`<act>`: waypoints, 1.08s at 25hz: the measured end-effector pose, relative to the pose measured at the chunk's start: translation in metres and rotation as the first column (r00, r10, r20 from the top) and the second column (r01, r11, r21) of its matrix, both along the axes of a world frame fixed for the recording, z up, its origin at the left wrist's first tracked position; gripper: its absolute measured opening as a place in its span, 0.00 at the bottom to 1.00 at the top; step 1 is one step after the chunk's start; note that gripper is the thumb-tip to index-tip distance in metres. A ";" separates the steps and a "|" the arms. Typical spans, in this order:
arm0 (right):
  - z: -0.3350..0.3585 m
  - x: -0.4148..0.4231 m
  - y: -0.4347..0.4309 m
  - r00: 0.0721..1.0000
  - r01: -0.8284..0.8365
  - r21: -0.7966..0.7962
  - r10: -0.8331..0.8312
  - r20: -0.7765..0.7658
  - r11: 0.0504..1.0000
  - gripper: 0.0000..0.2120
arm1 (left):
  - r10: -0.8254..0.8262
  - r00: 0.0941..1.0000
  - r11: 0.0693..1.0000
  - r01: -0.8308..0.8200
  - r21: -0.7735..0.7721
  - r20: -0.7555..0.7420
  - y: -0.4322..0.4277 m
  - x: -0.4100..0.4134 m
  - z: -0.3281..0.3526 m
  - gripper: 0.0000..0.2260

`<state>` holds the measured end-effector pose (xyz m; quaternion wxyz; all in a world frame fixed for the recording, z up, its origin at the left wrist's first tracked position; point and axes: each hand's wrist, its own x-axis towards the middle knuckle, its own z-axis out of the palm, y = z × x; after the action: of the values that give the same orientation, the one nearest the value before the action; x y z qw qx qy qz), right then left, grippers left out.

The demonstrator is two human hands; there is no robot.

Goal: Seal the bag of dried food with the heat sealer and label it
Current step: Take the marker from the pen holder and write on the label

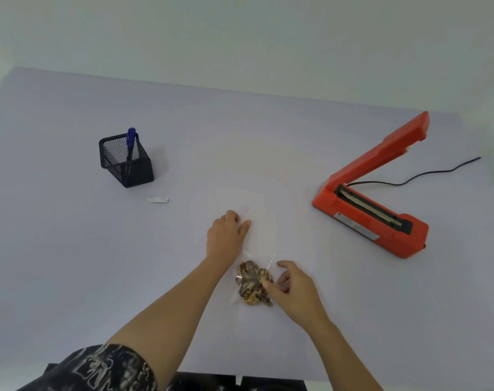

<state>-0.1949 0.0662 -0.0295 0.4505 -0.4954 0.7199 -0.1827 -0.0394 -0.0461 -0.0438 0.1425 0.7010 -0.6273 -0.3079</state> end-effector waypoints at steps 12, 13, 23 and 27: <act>0.067 0.096 -0.174 0.947 -0.321 -0.451 0.272 -0.171 0.833 0.07 | 0.423 0.874 0.781 -0.486 -0.393 -0.240 -0.050 0.159 0.093 0.14; 0.068 0.113 -0.194 0.940 -0.342 -0.469 0.288 -0.184 0.814 0.08 | 0.451 0.870 0.780 -0.493 -0.384 -0.201 -0.064 0.174 0.091 0.15; 0.058 0.243 -0.304 0.919 -0.385 -0.464 0.376 -0.115 0.798 0.18 | 0.486 0.860 0.872 -0.490 0.010 -0.154 -0.127 0.232 0.057 0.20; 0.053 0.252 -0.303 0.936 -0.311 -0.523 0.351 -0.024 0.793 0.11 | 0.454 0.881 0.887 -0.462 -0.031 -0.134 -0.130 0.230 0.051 0.15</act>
<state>0.0569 -0.2373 0.0233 0.3512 -0.7094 0.5286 -0.3066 0.1908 -0.1764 0.0069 0.2710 0.8043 -0.4433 -0.2884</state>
